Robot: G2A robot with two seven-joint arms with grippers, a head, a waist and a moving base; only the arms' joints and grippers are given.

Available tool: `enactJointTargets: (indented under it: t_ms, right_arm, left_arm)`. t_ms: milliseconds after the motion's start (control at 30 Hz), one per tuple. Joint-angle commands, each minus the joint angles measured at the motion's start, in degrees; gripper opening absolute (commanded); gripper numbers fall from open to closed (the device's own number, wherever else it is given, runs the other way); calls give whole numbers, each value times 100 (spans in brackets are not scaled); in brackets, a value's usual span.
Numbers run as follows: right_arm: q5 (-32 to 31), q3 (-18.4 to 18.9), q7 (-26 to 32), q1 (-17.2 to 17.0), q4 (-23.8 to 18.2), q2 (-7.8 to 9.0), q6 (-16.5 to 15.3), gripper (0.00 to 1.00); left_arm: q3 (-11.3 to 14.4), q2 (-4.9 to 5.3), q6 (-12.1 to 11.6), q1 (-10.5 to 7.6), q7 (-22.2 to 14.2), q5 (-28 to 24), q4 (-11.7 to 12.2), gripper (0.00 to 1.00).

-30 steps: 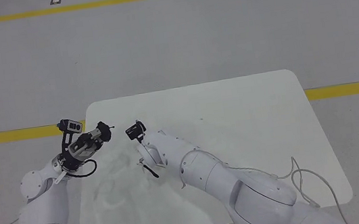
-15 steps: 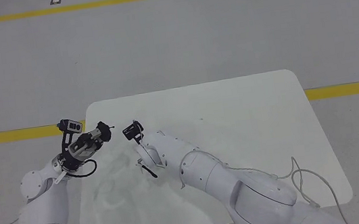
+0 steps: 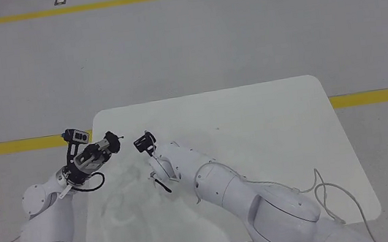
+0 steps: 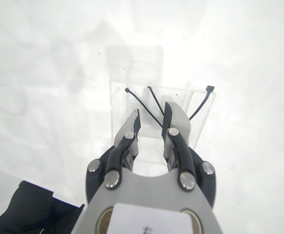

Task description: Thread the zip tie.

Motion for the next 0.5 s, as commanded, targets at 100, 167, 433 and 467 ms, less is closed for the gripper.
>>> enactJointTargets:
  t_ms: [100, 167, 433, 467]
  right_arm:
    - [-7, -53, 18, 4, -31, 5, 94, 4]
    - [-16, -73, 24, 5, -43, 8, 136, 0]
    - [-4, -104, 23, 22, -101, 23, 291, 0]
    - [3, -98, 18, 25, -111, 25, 307, 0]
  left_arm:
    - [0, 0, 0, 0, 0, 0, 0, 0]
    - [0, 0, 0, 0, 0, 0, 0, 0]
    - [0, 0, 0, 0, 0, 0, 0, 0]
    - [0, 0, 0, 0, 0, 0, 0, 0]
